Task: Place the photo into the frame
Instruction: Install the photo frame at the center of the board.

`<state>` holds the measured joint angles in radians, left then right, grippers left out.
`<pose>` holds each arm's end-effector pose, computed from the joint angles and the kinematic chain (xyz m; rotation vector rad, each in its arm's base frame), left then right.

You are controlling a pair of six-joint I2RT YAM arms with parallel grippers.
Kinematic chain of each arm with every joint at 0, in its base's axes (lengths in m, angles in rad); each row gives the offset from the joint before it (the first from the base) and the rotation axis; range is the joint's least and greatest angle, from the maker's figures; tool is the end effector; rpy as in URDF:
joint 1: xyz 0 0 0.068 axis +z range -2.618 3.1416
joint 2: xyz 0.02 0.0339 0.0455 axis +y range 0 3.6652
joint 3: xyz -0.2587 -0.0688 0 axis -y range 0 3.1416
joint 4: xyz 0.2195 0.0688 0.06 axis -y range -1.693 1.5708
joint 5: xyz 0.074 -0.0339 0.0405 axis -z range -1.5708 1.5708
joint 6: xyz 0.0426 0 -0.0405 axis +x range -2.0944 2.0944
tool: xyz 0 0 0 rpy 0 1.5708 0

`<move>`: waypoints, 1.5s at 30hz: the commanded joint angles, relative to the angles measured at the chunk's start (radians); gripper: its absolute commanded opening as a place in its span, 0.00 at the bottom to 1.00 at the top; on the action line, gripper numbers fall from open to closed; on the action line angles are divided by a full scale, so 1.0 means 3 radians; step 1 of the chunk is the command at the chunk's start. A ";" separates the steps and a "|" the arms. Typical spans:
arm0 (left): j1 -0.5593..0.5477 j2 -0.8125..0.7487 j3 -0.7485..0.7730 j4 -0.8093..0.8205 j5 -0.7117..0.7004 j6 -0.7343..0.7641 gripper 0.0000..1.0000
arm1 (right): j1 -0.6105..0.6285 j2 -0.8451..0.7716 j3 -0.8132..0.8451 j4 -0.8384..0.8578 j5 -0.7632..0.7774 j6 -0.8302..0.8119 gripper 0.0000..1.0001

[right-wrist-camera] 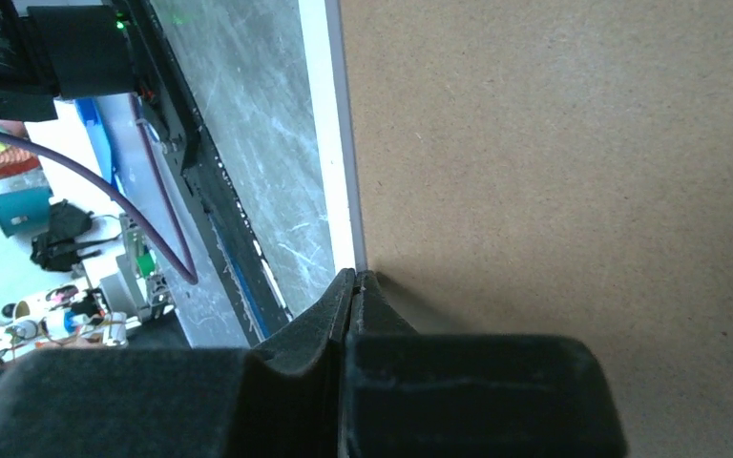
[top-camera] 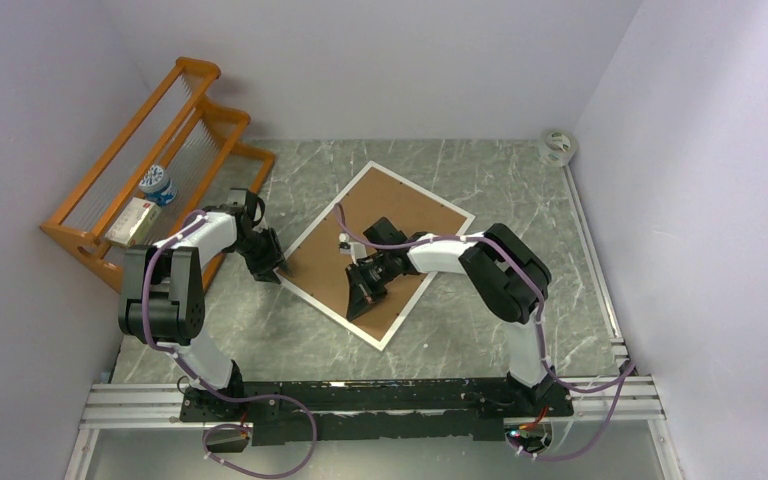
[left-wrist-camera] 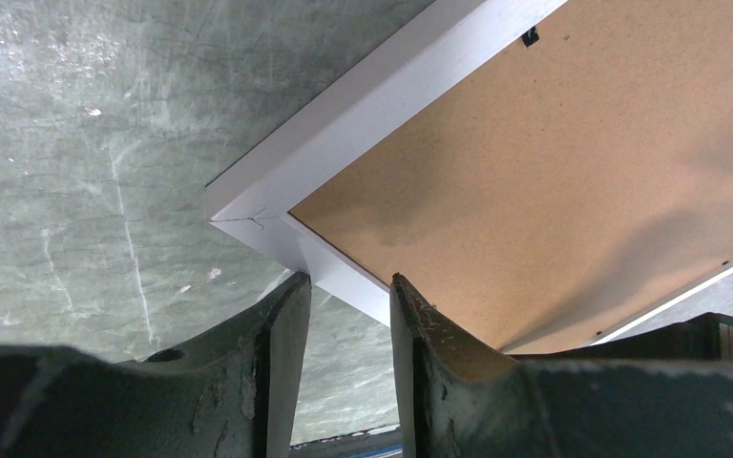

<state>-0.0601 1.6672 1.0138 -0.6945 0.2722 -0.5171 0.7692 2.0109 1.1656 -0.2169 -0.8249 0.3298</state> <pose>0.2799 -0.0283 0.1730 -0.6279 2.9006 -0.4841 0.2447 0.2804 0.1333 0.9127 -2.6394 -1.4121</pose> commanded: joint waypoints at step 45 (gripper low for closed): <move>-0.0002 0.0060 -0.0015 -0.0083 -0.0217 0.0000 0.41 | -0.0133 0.0643 -0.0033 -0.0459 0.1370 -0.0544 0.33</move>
<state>-0.0601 1.6672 1.0138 -0.7017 0.2359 -0.5175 0.7570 2.0739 1.2179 -0.2829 -0.8959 0.3363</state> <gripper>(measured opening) 0.413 0.321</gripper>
